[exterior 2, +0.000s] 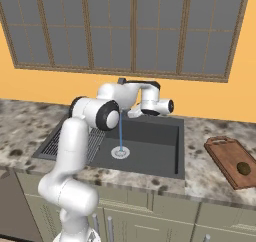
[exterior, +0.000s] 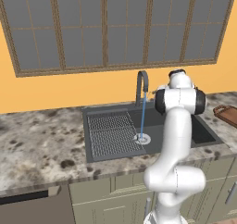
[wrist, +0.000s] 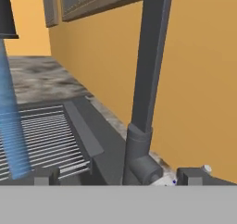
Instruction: Pick the kiwi from the sink and place it on the cutting board to airdry. Then turn off the sink faucet.
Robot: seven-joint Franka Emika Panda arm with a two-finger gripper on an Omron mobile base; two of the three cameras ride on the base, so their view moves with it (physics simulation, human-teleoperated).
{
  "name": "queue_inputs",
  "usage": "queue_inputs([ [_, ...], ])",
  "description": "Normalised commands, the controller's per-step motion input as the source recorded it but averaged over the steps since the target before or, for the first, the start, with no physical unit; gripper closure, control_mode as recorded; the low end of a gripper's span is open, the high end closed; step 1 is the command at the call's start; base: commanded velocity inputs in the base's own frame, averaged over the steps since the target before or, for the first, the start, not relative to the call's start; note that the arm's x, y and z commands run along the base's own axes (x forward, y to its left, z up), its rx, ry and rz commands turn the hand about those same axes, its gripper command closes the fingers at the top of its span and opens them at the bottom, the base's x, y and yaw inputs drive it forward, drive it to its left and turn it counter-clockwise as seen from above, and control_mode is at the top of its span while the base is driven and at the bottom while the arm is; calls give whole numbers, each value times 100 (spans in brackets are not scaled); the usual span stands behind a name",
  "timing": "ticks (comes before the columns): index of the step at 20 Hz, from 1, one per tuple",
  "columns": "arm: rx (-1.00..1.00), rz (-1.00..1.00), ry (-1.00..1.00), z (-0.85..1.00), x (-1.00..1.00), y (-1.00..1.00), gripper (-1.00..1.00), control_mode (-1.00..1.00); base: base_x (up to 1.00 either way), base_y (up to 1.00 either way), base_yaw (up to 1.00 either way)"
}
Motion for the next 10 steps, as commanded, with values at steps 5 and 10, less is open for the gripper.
queue_inputs([
  [5, 0, 1, 0, -14, 23, 0, -100, -100, 0, 0, 0],
  [10, 0, 1, 0, -13, 26, 0, -100, -100, 0, 0, 0],
])
